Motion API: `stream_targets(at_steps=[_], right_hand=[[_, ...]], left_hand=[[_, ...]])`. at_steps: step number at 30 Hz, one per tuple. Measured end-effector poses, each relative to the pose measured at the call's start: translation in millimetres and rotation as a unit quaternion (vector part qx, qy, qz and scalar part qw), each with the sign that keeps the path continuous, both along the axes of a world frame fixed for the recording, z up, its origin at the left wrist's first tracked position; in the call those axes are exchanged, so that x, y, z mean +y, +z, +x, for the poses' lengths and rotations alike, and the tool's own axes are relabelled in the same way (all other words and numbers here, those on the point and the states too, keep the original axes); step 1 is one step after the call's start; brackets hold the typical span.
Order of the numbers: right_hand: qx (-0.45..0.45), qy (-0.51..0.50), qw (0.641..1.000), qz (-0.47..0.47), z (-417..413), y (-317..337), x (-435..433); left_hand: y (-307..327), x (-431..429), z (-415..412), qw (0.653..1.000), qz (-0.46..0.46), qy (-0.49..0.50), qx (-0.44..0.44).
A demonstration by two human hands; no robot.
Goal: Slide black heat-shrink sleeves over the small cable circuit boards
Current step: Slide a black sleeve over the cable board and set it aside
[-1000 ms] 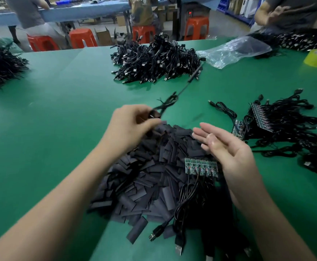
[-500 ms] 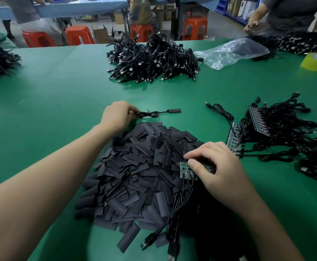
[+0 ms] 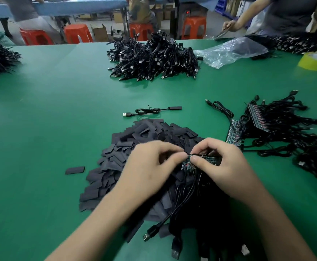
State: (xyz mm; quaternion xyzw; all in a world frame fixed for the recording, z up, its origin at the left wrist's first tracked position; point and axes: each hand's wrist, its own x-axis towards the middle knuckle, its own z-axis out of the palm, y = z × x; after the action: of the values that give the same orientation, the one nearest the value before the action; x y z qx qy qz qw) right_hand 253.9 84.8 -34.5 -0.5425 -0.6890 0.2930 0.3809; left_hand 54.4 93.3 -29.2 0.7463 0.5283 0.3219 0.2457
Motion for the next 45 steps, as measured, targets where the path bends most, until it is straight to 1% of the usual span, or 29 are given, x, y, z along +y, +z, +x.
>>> stream_targets(at_steps=[2,4,7,9,13,19,23,28,31,33,35,37,39,40,42,43,44,45], right_hand=[[0.052,0.024,0.998,-0.026,1,5,-1],[0.098,0.042,0.993,-0.042,1,9,-2],[0.106,0.068,0.990,-0.064,3,10,-3],[0.107,0.085,0.987,-0.083,4,10,-3],[0.137,0.105,0.982,-0.083,1,8,-4],[0.164,0.138,0.972,-0.095,2,3,-4],[0.185,0.138,0.967,-0.104,0,1,-4],[0.215,0.140,0.956,-0.140,-1,1,-5],[0.273,0.155,0.933,-0.175,-2,1,-7],[0.299,0.160,0.921,-0.191,-2,1,-7],[0.339,0.174,0.896,-0.229,1,1,-7],[0.354,0.201,0.878,-0.251,8,3,-7],[0.361,0.231,0.869,-0.247,15,6,-7],[0.383,0.247,0.855,-0.248,19,8,-7],[0.442,0.279,0.813,-0.257,26,10,-7],[0.460,0.288,0.798,-0.261,29,12,-8],[0.462,0.279,0.799,-0.263,33,13,-8],[0.446,0.254,0.818,-0.261,36,15,-7]], left_hand=[[-4,-11,5,0.996,-0.058,0.000,-0.072],[-9,-17,6,0.987,-0.084,0.005,-0.138],[-12,-22,3,0.965,-0.123,-0.002,-0.231],[-13,-23,1,0.951,-0.142,-0.005,-0.273],[-12,-23,-1,0.937,-0.169,-0.021,-0.304],[-9,-24,-3,0.899,-0.226,-0.046,-0.373],[-9,-25,-4,0.882,-0.262,-0.051,-0.388],[-8,-27,-5,0.866,-0.291,-0.056,-0.403],[-8,-29,-3,0.844,-0.310,-0.069,-0.433],[-7,-29,-2,0.840,-0.308,-0.069,-0.442],[-7,-28,-2,0.834,-0.311,-0.070,-0.450],[-6,-27,-4,0.829,-0.316,-0.067,-0.458],[-6,-25,-9,0.824,-0.316,-0.059,-0.468],[-6,-24,-11,0.821,-0.313,-0.057,-0.474],[-7,-22,-15,0.814,-0.309,-0.055,-0.489],[-7,-20,-16,0.811,-0.308,-0.054,-0.495],[-8,-20,-18,0.809,-0.308,-0.054,-0.498],[-9,-19,-18,0.808,-0.309,-0.054,-0.498]])
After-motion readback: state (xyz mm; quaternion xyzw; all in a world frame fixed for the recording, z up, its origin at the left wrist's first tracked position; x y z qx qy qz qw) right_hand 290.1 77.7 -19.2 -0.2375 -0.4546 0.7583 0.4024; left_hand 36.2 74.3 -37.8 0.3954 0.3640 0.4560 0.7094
